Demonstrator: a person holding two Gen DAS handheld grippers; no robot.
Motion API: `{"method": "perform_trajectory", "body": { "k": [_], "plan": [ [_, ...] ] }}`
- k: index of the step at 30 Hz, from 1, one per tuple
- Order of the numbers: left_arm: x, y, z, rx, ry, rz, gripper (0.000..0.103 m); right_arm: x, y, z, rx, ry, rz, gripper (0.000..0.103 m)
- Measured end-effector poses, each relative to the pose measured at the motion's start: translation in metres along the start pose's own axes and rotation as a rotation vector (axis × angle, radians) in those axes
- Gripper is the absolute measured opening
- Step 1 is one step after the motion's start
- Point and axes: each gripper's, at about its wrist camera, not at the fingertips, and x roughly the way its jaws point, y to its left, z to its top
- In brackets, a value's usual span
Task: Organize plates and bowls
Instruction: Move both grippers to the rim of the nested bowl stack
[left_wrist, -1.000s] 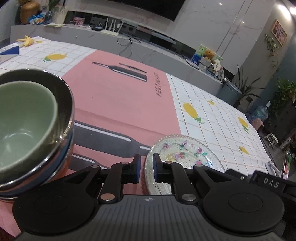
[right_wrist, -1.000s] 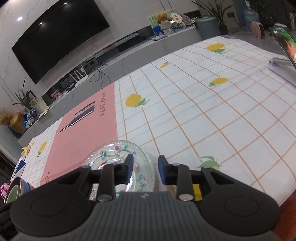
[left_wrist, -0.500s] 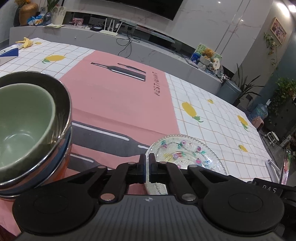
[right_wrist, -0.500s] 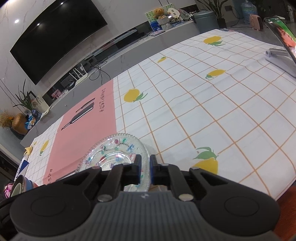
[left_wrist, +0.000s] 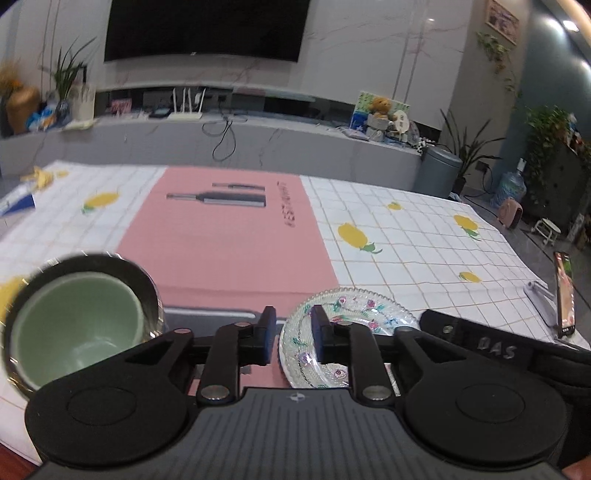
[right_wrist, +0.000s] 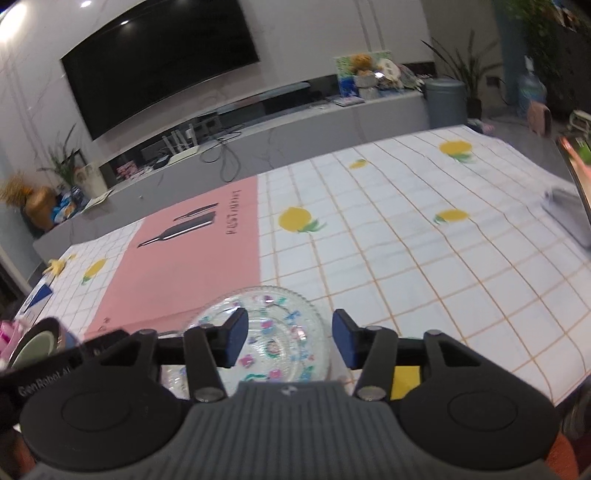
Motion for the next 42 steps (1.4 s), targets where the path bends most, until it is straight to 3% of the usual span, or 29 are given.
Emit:
{"method": "perform_trajectory", "body": {
  "k": [5,12,15,22,29,34,42],
  "plan": [
    [-0.028,0.01,0.009,0.011,-0.047,-0.018,0.044,-0.015,0.017,-0.002,-0.036,-0.004,0.067,0.068],
    [-0.064,0.041,0.019,-0.027,-0.139,0.055,0.063,-0.03,0.046,-0.009,-0.069,0.017,0.143,0.082],
    [-0.076,0.059,0.023,-0.056,-0.155,0.087,0.064,-0.036,0.056,-0.01,-0.06,0.039,0.186,0.085],
    [-0.092,0.103,0.028,-0.135,-0.134,0.162,0.084,-0.044,0.079,-0.008,-0.026,0.074,0.252,0.097],
    [-0.093,0.139,0.015,-0.246,-0.072,0.204,0.085,-0.033,0.099,-0.011,0.048,0.179,0.288,0.1],
    [-0.091,0.16,0.001,-0.348,-0.032,0.17,0.085,-0.015,0.112,-0.016,0.116,0.283,0.314,0.1],
    [-0.08,0.177,-0.01,-0.465,-0.011,0.116,0.086,0.008,0.128,-0.02,0.16,0.353,0.315,0.1]
  ]
}}
